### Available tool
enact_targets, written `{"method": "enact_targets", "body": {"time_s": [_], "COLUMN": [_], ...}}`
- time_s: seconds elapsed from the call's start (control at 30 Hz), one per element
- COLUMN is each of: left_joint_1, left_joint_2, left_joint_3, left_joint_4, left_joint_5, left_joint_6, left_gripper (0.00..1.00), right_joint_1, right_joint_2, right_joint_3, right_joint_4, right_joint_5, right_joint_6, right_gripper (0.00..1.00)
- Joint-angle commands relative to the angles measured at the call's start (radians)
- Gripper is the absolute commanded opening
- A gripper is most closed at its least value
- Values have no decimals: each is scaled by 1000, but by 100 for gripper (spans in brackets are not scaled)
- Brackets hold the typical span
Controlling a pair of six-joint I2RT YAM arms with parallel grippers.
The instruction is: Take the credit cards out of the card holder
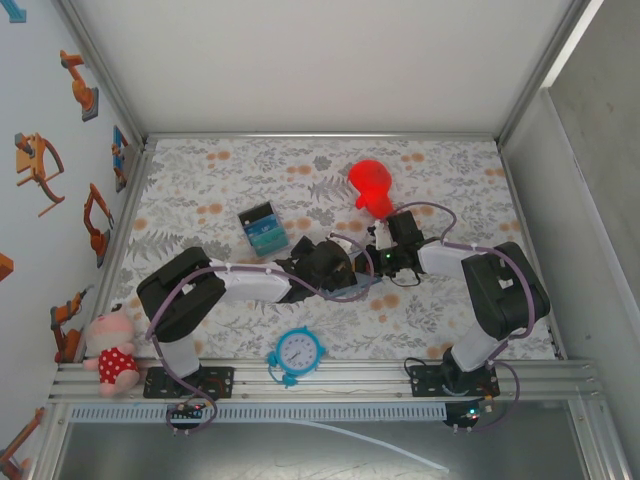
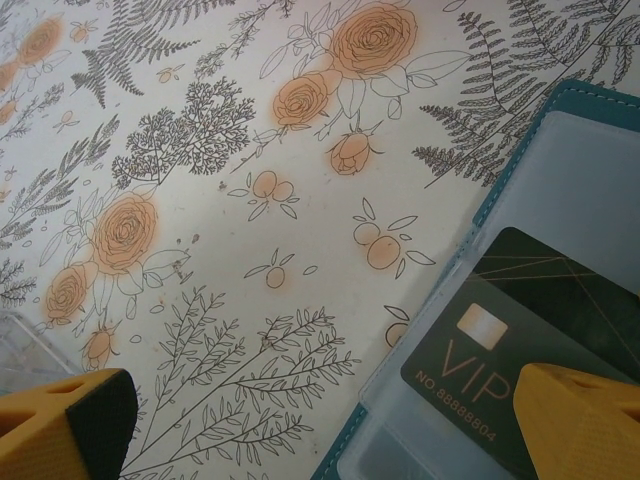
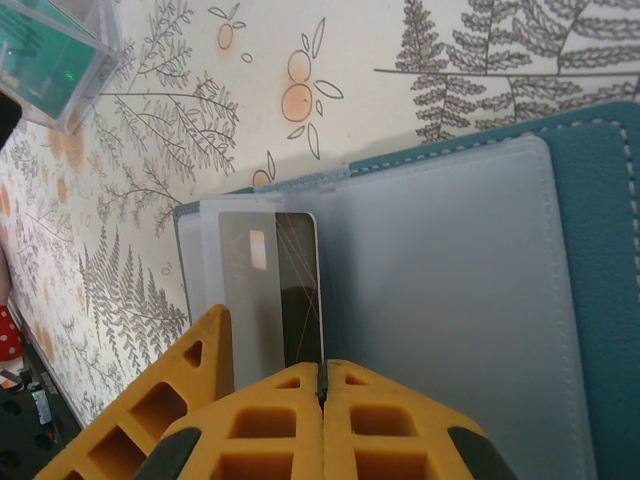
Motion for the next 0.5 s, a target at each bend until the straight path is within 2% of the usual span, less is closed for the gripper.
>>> {"method": "enact_targets", "body": {"time_s": [0.0, 0.47], "left_joint_1": [-4, -2], "left_joint_2": [12, 21], "left_joint_3": [17, -2], "left_joint_4": [-24, -27], "left_joint_5": [1, -18], "left_joint_6": [20, 20], "left_gripper": [97, 97], "right_joint_1": [-9, -29], "right_joint_2": [-3, -29], "right_joint_3": [26, 19], "right_joint_4": [-45, -45], "right_joint_5": [12, 10], "right_joint_6": [-30, -14], "right_gripper": [0, 0]}}
